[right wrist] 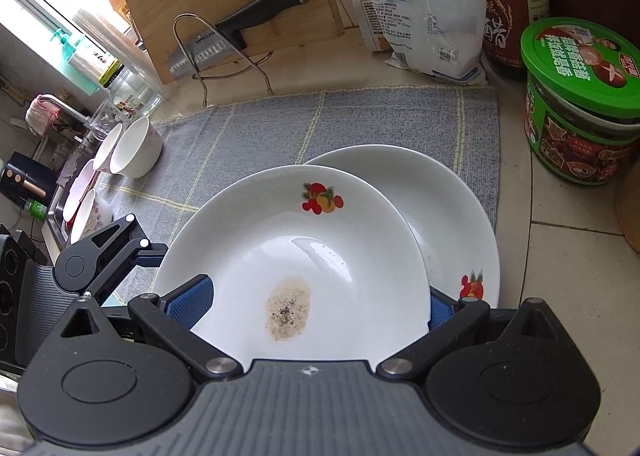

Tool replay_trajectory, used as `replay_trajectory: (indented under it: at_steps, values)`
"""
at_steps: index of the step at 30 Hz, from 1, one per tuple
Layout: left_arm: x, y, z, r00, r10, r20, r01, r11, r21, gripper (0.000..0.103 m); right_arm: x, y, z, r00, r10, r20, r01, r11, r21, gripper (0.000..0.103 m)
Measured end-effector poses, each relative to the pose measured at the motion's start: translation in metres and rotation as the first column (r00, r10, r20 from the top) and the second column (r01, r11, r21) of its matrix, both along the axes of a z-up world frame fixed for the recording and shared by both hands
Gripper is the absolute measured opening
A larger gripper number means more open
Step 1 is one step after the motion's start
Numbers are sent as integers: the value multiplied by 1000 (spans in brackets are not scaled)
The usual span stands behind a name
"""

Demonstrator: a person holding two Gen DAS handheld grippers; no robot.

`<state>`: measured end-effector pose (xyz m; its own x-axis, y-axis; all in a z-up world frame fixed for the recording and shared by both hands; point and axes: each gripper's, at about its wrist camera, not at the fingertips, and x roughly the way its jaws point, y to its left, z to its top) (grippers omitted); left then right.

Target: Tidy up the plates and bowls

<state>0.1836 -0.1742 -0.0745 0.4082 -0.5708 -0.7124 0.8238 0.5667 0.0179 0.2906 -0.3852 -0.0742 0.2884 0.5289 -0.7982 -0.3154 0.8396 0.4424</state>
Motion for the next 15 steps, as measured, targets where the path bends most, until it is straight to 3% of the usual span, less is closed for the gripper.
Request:
replay_trajectory:
  at_steps: [15]
  values:
    - [9, -5, -4, 1000, -8, 7, 8, 1000, 17, 102, 6, -7, -5, 1000, -9, -5, 8, 1000, -18, 103]
